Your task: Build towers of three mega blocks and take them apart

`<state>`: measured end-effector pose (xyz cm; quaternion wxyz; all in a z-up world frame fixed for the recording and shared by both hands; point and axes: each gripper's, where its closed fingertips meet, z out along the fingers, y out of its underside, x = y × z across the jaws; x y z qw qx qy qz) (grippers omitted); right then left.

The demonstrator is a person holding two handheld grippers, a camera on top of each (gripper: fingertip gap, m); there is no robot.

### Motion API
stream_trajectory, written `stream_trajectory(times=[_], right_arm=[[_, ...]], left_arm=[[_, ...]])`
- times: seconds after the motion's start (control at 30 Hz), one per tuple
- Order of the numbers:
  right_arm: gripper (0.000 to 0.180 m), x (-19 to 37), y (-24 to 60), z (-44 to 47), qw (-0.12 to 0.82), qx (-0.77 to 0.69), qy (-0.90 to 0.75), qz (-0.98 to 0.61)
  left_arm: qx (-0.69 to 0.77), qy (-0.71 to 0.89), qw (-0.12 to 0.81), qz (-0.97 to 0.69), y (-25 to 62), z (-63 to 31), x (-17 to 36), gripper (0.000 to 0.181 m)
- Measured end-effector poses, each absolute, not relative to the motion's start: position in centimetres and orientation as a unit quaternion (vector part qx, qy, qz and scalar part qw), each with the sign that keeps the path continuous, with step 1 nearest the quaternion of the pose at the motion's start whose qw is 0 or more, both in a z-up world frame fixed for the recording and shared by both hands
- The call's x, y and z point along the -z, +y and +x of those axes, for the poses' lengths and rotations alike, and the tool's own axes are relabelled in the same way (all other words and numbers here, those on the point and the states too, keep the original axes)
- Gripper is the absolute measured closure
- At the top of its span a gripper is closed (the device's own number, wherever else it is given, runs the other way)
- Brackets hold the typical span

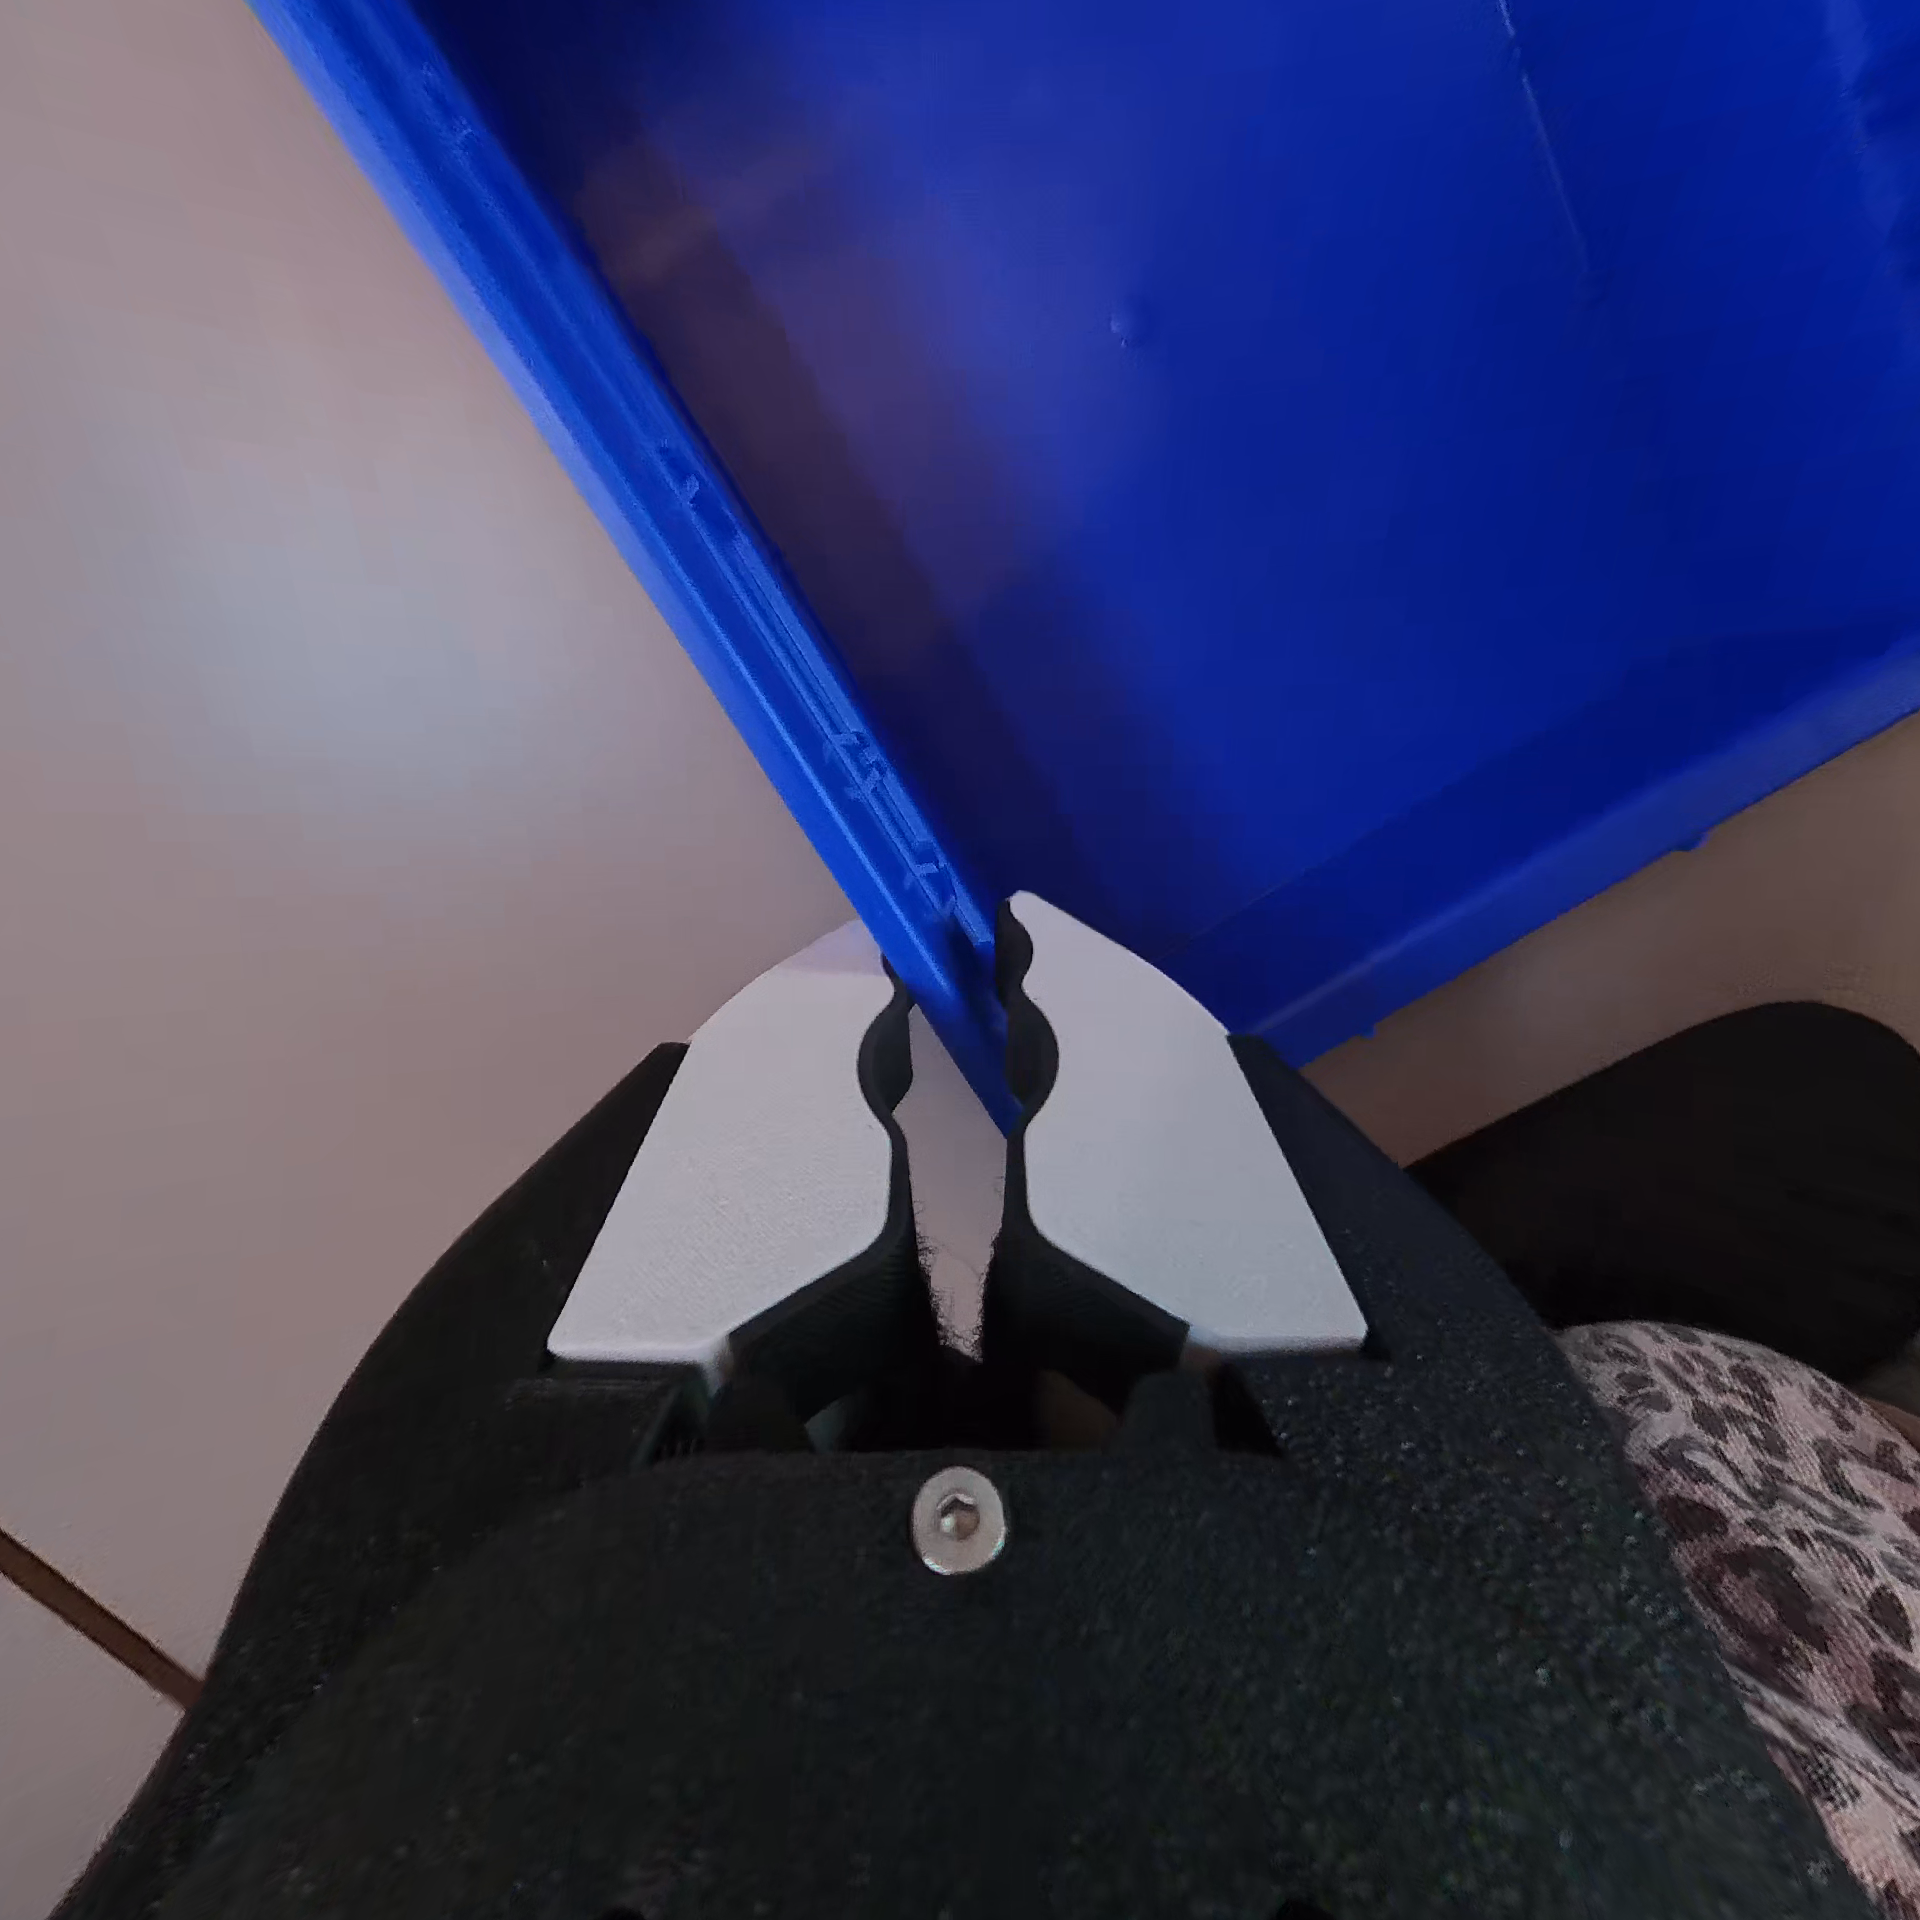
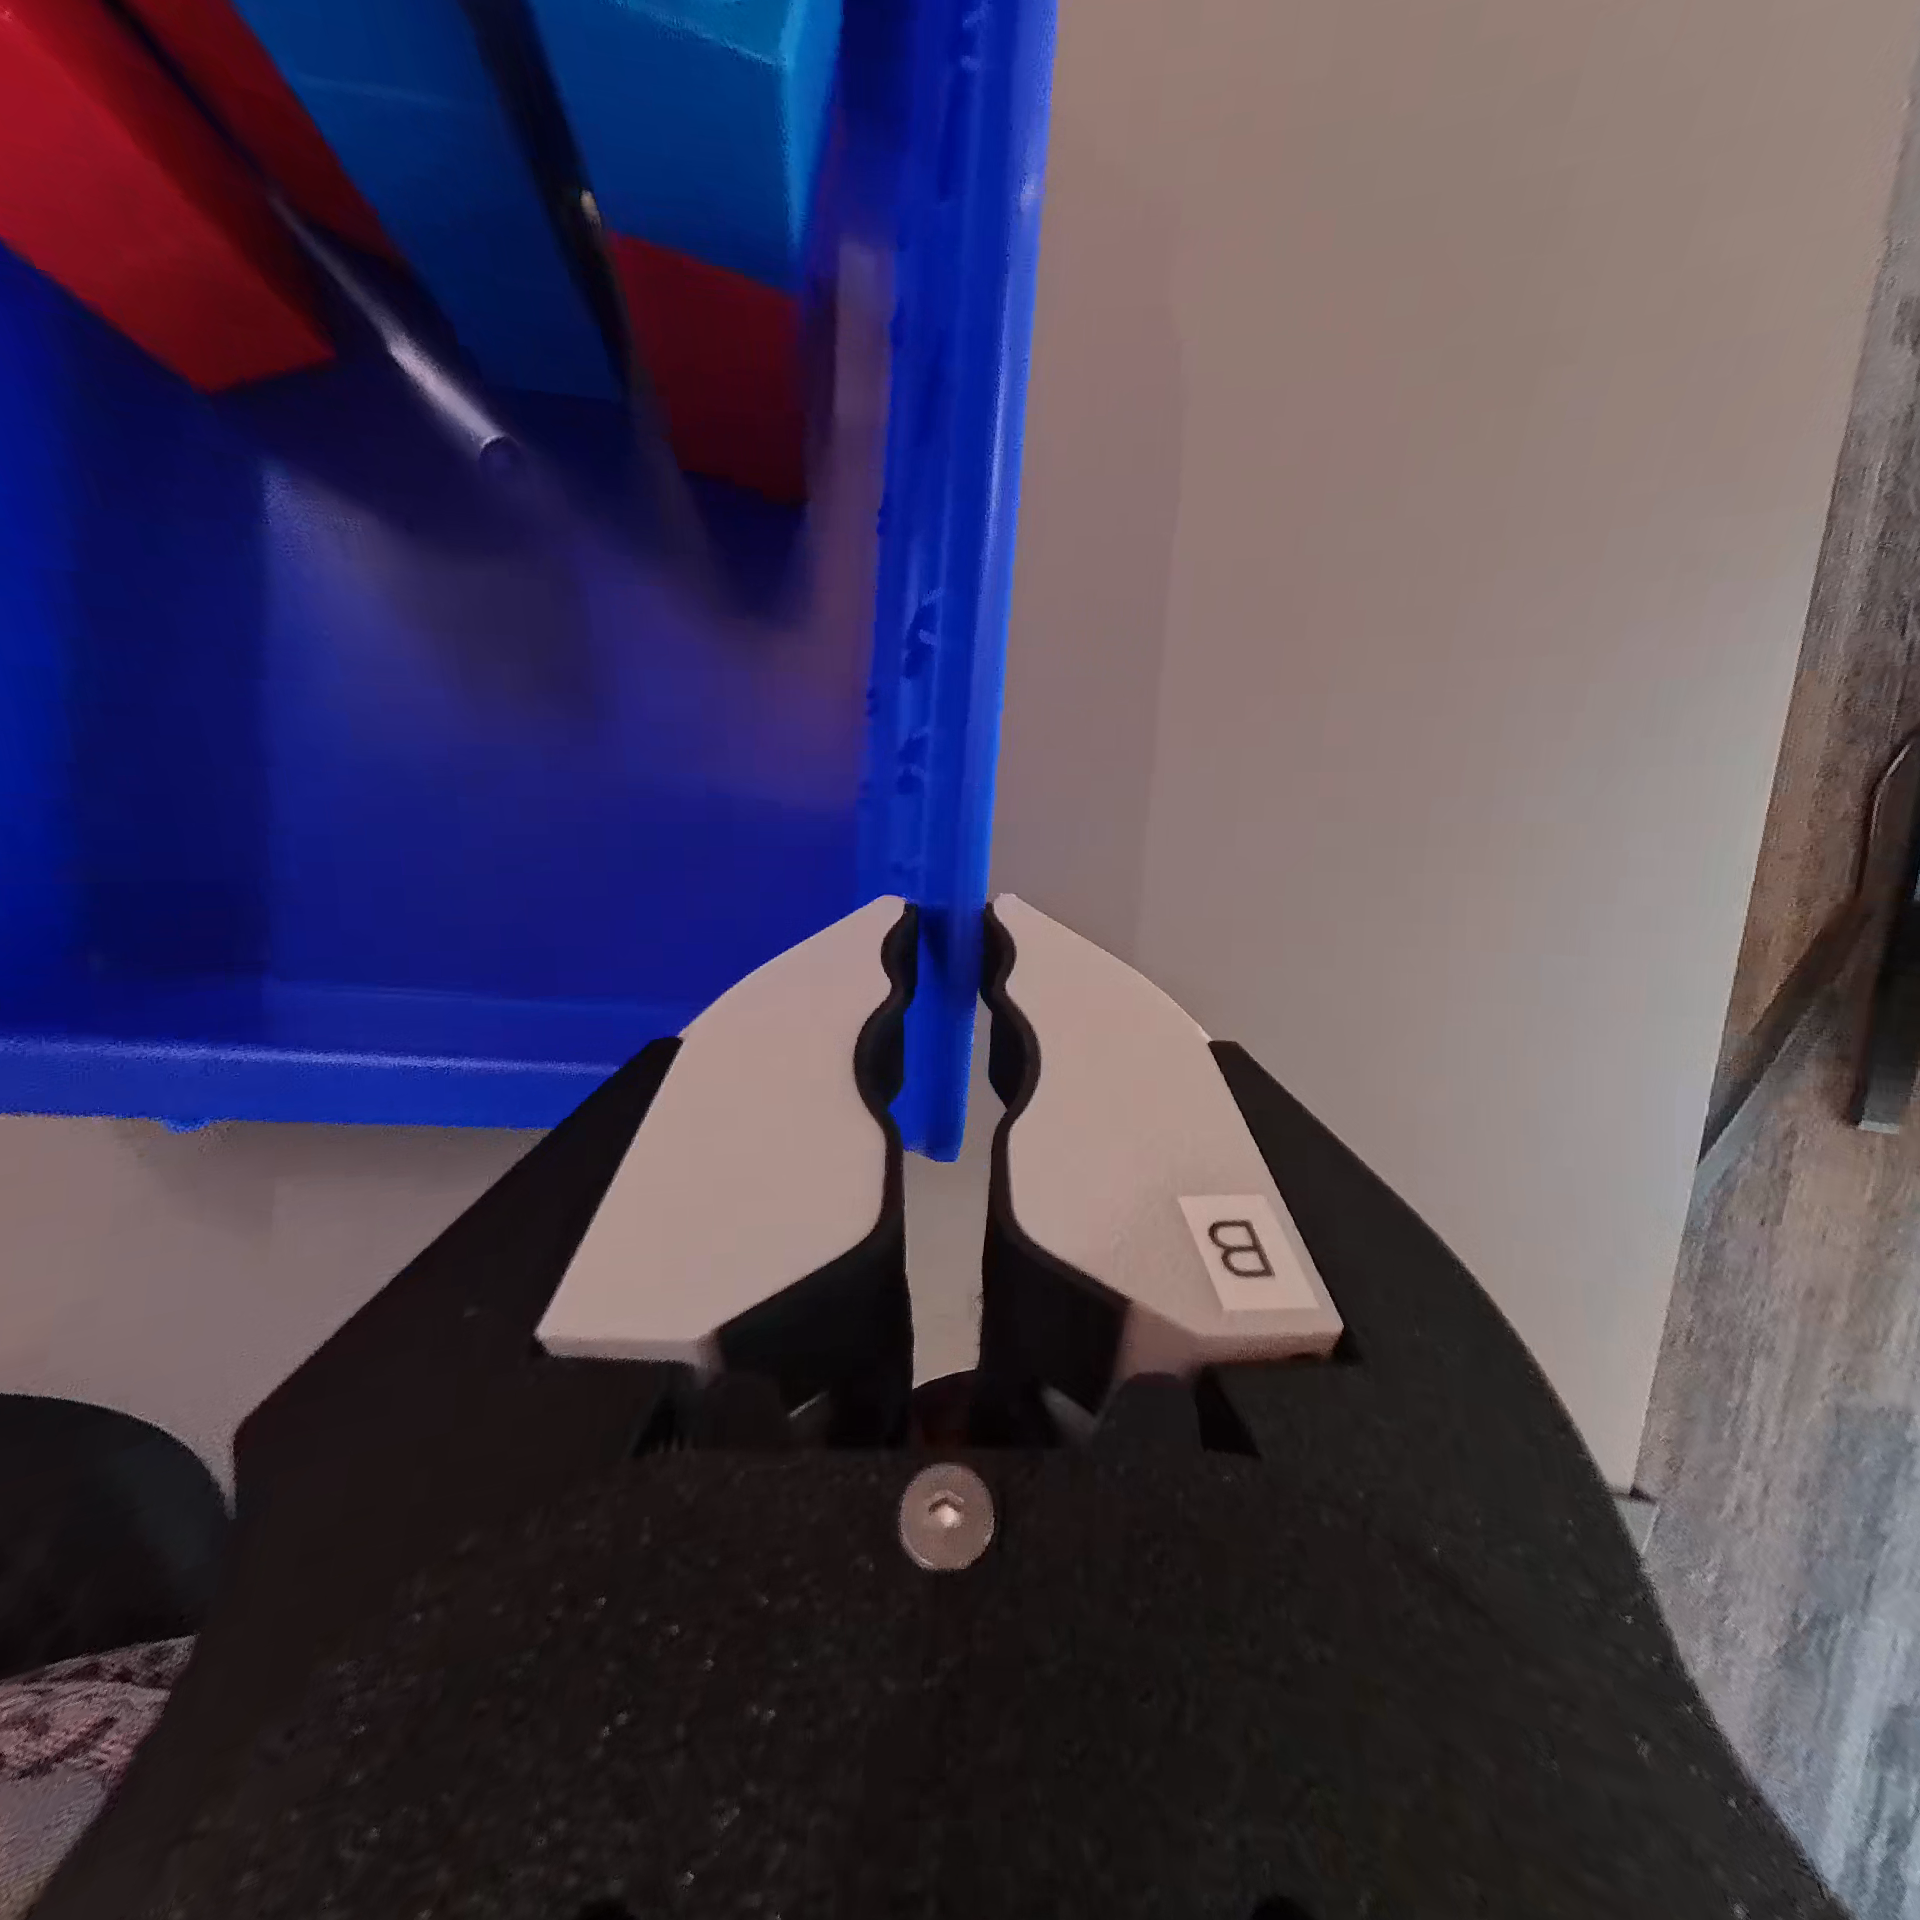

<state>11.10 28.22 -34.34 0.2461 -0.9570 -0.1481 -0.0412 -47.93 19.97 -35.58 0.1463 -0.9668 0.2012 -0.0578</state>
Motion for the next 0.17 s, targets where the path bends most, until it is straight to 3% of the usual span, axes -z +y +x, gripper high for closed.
stream_trajectory(times=[0.03, 0.17], right_arm=[[0.169, 34.3, 28.4, 10.8, 0.25, 0.041, -0.162, -0.954], [0.168, 34.3, 29.2, 9.1, 0.269, 0.026, -0.212, -0.939]], left_arm=[[0.058, 0.206, 0.152, -0.965, 20.5, -47.6, 35.6, 0.167], [0.063, 0.212, 0.173, -0.96, 22.3, -46.5, 35.6, 0.167]])
